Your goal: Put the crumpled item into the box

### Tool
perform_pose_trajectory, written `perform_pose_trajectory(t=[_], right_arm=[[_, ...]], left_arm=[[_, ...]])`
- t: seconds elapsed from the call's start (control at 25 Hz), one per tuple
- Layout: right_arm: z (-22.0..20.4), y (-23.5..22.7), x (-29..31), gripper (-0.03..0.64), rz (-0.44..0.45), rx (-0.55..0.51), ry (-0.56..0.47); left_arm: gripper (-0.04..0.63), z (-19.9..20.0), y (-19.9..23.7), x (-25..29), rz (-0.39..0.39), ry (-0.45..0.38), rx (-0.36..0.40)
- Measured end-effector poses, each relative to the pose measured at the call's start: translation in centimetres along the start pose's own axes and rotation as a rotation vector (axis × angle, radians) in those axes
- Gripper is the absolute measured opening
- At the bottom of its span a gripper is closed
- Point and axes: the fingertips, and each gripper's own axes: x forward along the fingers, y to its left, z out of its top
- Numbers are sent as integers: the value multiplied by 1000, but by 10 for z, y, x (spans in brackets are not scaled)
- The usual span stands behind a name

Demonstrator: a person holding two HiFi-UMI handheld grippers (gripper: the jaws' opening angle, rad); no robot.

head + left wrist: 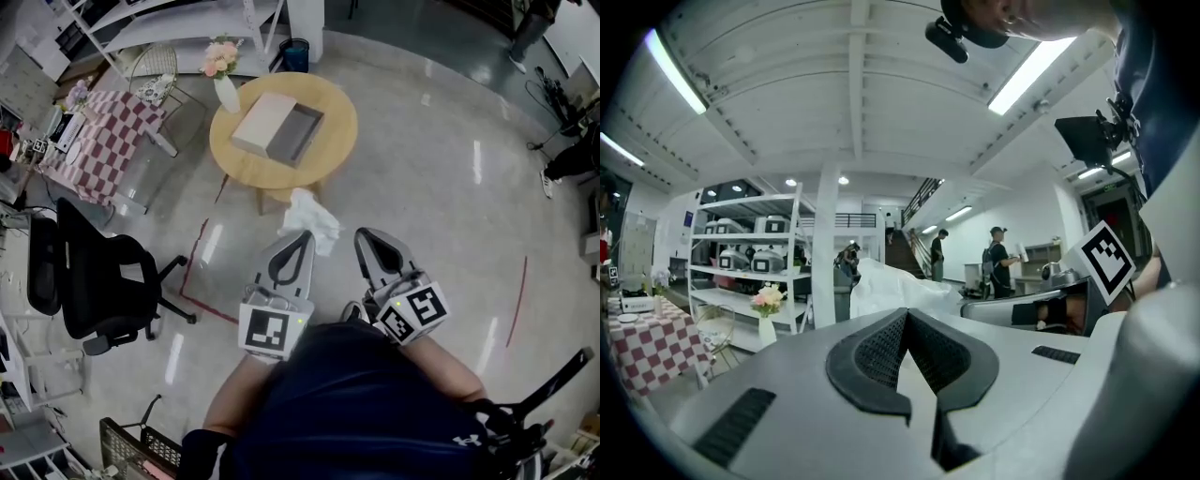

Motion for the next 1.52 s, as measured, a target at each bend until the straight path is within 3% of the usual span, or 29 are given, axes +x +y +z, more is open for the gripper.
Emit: perform_pose_trajectory(t=[0.72, 0.92, 1.52], right_arm=[[-26, 46, 66, 5, -121, 2, 13], [-29, 34, 78, 5, -141, -2, 39], [-7, -48, 158, 5, -35, 48, 39]], left_arm=[[14, -30, 105, -22, -68, -2, -66], [15, -40, 115, -8, -80, 18, -73], [15, -34, 145, 89, -5, 49, -52]])
